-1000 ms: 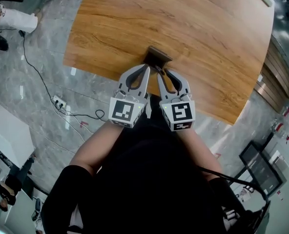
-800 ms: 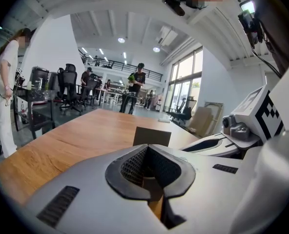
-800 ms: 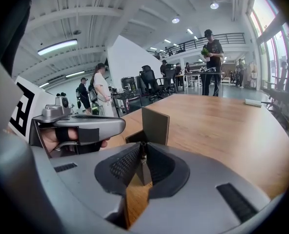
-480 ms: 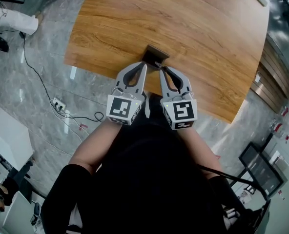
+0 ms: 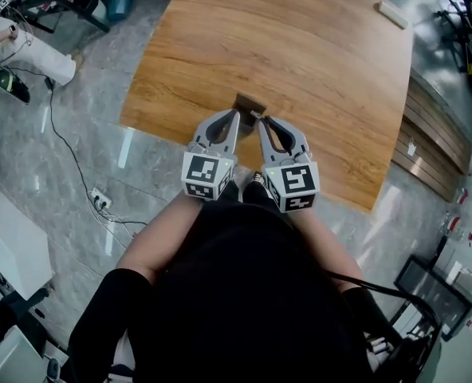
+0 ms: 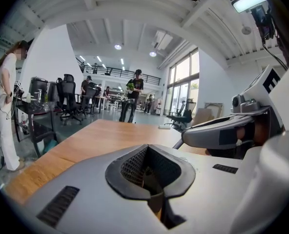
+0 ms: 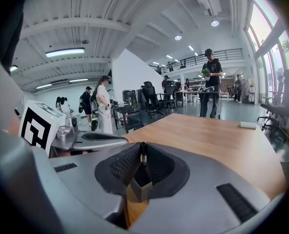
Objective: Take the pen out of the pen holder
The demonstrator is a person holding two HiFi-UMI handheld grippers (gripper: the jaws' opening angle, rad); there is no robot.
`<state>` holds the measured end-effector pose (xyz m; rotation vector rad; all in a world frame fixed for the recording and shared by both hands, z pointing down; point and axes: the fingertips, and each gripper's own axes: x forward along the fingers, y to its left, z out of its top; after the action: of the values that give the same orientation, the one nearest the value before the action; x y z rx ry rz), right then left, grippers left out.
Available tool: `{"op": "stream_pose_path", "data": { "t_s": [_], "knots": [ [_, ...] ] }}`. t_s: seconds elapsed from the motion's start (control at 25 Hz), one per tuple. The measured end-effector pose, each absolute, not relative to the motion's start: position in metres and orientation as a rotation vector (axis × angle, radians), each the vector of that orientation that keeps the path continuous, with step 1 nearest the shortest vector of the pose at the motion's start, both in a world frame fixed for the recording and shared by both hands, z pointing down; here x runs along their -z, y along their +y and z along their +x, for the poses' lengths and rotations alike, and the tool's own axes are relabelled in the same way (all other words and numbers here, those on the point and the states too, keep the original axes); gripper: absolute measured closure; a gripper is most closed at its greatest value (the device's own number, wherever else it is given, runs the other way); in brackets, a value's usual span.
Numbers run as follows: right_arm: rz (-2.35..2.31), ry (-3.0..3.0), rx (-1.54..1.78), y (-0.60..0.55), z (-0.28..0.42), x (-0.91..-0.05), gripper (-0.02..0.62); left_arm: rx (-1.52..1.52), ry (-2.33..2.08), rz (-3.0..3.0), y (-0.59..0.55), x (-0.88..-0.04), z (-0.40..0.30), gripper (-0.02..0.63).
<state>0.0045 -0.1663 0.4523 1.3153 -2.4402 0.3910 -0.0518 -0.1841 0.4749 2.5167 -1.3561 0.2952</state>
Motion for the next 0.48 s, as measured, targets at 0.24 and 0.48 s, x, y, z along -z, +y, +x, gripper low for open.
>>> {"op": "stream_pose_path", "data": {
  "t_s": [0.24,0.48],
  "knots": [
    [1.319,-2.466,-0.341,-0.169,0.008,-0.425,0.554,-0.287,-1.391,2.518,-0.197,-0.465,-0.054,0.606],
    [1.311,-2.490,-0.322,-0.163,0.012,-0.402,0.554,-0.288,-1.412,2.515,-0.196,-0.460,-0.053,0.606]
  ]
}}
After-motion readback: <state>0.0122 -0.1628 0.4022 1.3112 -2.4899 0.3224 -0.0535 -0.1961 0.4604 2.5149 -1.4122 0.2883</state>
